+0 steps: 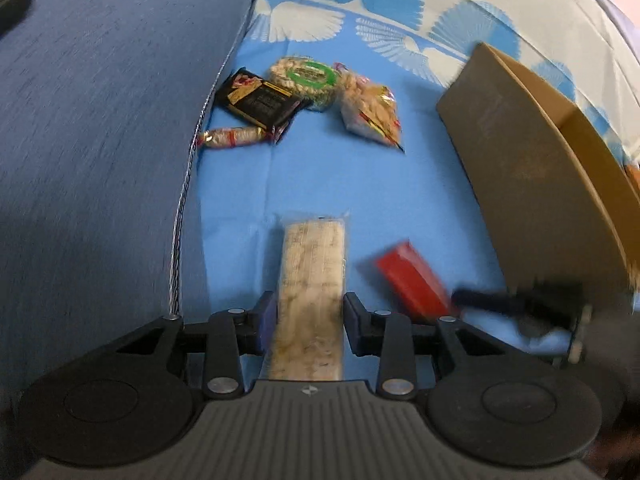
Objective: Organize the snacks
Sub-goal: 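Grasp the clear-wrapped rice cake bar with the left tool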
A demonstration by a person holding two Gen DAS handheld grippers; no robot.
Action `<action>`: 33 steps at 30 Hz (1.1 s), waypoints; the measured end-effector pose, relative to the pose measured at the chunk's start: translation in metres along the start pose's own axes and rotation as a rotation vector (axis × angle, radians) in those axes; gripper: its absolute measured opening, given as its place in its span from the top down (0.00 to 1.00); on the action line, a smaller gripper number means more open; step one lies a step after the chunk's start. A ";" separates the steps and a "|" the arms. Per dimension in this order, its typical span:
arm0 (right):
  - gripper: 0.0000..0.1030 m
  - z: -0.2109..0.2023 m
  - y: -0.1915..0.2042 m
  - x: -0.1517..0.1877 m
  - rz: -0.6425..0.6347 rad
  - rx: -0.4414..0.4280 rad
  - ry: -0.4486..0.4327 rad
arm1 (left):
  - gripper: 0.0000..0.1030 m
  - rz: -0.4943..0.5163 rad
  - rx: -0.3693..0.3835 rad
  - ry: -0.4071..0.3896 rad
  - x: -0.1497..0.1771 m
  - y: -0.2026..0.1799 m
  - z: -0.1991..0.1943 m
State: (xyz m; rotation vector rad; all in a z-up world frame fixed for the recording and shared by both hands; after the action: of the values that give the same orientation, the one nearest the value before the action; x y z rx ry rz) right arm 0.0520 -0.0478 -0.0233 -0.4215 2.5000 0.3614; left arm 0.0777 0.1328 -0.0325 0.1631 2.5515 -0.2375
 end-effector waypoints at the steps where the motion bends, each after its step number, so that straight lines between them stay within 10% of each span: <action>1: 0.56 -0.001 0.001 0.000 0.001 0.004 -0.006 | 0.62 0.017 0.004 -0.023 0.004 -0.003 -0.004; 9: 0.42 0.005 0.009 -0.003 -0.015 0.038 -0.025 | 0.50 0.018 0.001 -0.011 0.002 -0.008 -0.004; 33: 0.56 -0.002 0.008 -0.003 0.024 0.095 -0.005 | 0.61 0.030 0.013 0.015 0.005 -0.004 -0.001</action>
State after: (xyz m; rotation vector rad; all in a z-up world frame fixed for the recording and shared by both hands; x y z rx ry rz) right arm 0.0504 -0.0404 -0.0188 -0.3520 2.5070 0.2520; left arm 0.0728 0.1296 -0.0342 0.2087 2.5609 -0.2422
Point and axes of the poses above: each gripper's, at about its wrist camera, not at the fingertips, and z roughly the way its jaws point, y to its left, x to its underside, the point moved 3 cm from there along z, roughly the way its jaws point, and after that the axes turned 5 degrees about z, right-handed, at the moved point
